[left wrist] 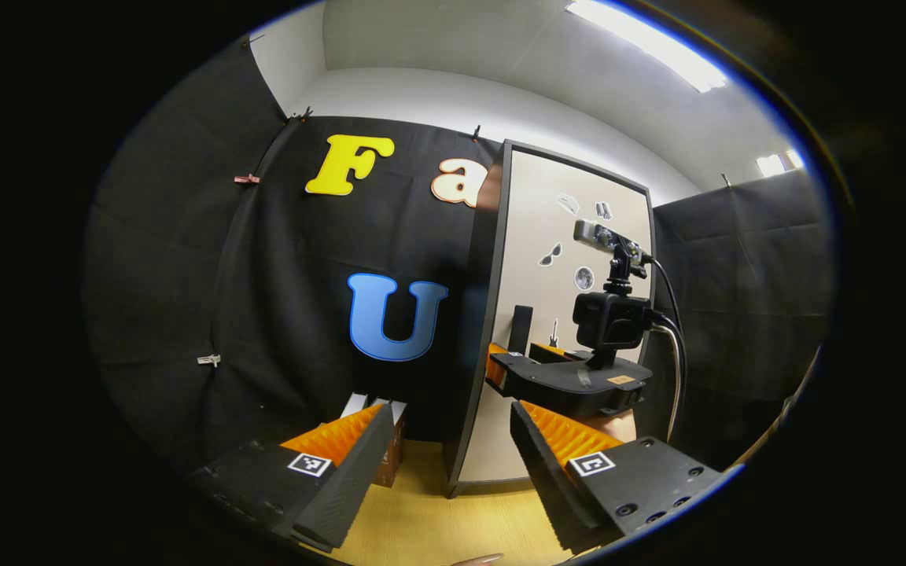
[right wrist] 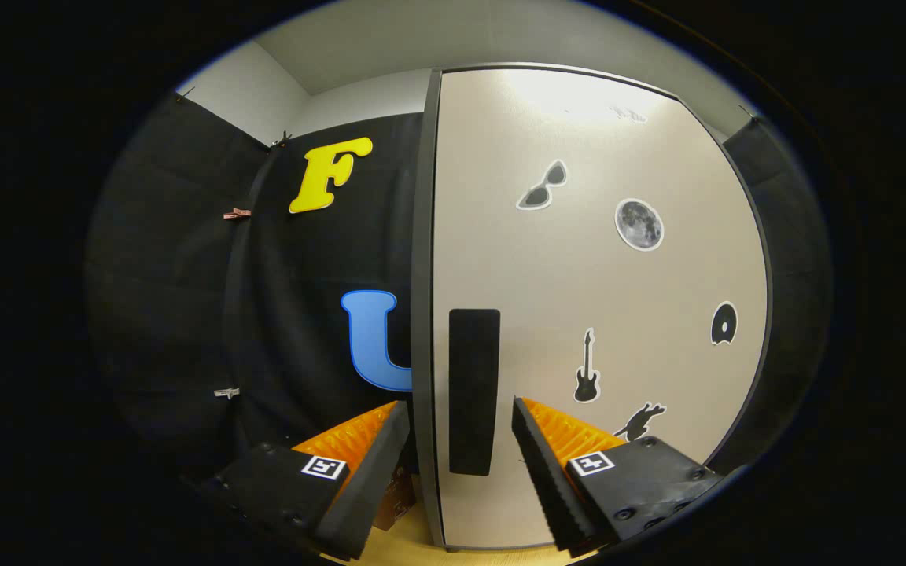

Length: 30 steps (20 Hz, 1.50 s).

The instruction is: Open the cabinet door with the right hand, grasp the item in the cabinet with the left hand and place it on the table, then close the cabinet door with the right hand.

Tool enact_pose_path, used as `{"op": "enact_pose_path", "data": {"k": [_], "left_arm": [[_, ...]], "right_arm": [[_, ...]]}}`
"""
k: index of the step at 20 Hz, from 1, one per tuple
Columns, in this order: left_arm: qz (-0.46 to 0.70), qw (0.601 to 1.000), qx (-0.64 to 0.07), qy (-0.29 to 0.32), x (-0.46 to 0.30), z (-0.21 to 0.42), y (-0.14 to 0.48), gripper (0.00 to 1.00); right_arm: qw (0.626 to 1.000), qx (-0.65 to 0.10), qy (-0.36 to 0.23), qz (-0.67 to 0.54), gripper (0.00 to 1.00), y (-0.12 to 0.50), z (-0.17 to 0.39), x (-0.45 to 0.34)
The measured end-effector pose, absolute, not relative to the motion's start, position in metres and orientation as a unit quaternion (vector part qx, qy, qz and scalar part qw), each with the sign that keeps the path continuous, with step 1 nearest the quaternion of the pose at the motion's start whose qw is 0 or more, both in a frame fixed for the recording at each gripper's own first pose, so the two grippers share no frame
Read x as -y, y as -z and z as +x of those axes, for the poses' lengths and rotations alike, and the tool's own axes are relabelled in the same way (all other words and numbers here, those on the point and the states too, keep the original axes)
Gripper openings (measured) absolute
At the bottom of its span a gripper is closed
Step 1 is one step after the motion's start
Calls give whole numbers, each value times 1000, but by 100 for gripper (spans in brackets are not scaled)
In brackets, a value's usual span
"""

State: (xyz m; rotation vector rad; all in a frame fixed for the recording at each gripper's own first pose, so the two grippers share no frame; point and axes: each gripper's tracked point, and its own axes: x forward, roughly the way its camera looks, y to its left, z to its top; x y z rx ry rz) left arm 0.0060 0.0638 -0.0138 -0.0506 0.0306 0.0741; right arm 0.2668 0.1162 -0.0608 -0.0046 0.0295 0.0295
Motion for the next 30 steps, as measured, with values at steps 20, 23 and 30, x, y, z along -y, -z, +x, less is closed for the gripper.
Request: {"op": "enact_pose_path", "data": {"k": [20, 23, 30], "left_arm": [[-50, 997, -25, -56, -92, -19, 21, 92], [-43, 998, -23, -47, -93, -23, 18, 92], [-55, 998, -31, -9, -80, -36, 23, 92]], "right_arm": [[999, -11, 29, -17, 19, 62, 275, -108], [1000, -16, 14, -16, 18, 61, 266, -108], [1000, -21, -12, -18, 18, 57, 237, -102]]}}
